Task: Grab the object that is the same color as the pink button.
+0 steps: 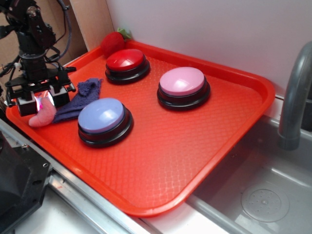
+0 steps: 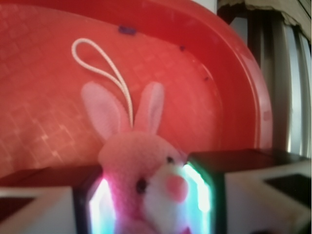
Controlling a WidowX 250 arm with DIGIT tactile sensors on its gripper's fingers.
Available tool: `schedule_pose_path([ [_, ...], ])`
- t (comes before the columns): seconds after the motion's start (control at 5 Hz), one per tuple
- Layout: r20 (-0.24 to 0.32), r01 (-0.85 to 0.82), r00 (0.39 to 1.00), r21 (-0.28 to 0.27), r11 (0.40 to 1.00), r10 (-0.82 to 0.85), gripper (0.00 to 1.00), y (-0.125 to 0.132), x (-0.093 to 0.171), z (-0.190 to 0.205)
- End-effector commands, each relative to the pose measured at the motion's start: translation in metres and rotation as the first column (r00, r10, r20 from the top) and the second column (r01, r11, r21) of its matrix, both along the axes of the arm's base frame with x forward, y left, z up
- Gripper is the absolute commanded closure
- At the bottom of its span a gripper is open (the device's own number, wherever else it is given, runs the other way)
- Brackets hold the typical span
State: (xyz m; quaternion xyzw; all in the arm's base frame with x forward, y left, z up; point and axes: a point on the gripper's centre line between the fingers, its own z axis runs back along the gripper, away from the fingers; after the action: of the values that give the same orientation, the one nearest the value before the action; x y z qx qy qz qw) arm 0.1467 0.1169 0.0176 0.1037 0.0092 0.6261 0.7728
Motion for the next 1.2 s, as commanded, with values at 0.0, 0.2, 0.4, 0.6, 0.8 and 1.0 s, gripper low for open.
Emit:
schedule_pose_path([
  [0.0,0.074,0.215,0.974,-0.031,0.976,-0.213,1.0,-0.001,0.007,0.053],
  [0.2,0.104,0.408,0.909,-0.031,0.912,-0.403,1.0,-0.014,0.018,0.085],
  [0.4,0.171,0.624,0.775,-0.044,0.78,-0.609,1.0,-0.039,0.023,0.118],
  [0.6,0.224,0.796,0.593,-0.014,0.605,-0.774,1.0,-0.072,0.02,0.15],
  [0.8,0.233,0.903,0.423,-0.028,0.429,-0.875,1.0,-0.097,0.014,0.158],
  [1.0,0.234,0.932,0.36,-0.055,0.358,-0.903,1.0,-0.114,0.007,0.151],
])
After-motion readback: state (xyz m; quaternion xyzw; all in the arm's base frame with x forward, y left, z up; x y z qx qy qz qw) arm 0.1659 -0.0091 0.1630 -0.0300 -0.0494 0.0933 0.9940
